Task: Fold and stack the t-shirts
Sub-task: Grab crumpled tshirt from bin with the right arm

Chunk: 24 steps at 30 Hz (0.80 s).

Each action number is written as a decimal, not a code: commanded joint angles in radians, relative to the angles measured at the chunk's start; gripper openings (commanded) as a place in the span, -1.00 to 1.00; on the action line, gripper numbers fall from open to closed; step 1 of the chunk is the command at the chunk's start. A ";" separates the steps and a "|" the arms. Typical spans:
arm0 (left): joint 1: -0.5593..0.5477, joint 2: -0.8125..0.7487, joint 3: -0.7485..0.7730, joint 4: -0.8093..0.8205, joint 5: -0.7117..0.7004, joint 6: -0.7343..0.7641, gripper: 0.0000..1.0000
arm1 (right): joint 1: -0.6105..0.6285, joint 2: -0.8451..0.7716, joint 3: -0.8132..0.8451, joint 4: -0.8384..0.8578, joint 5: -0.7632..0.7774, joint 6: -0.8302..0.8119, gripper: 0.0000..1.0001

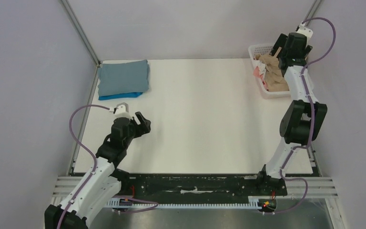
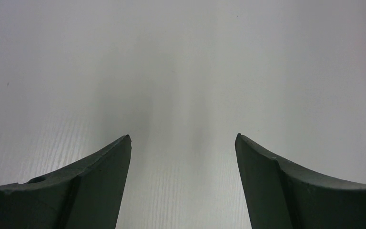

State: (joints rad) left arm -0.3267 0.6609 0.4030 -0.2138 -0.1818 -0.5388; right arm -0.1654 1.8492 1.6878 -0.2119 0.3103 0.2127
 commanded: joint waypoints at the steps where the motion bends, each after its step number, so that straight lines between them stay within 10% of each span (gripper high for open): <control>1: -0.002 0.040 0.023 0.046 -0.029 -0.043 0.72 | -0.048 0.143 0.147 0.017 -0.076 -0.025 0.96; 21: -0.001 0.145 0.014 0.110 -0.004 -0.029 0.72 | -0.126 0.657 0.332 0.689 -0.186 0.232 0.96; 24: -0.001 0.157 0.020 0.104 -0.006 -0.027 0.72 | -0.126 0.686 0.335 0.730 -0.175 0.243 0.50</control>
State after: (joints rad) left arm -0.3267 0.8055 0.4030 -0.1520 -0.1802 -0.5396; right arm -0.2939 2.5072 1.9659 0.3595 0.1585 0.4282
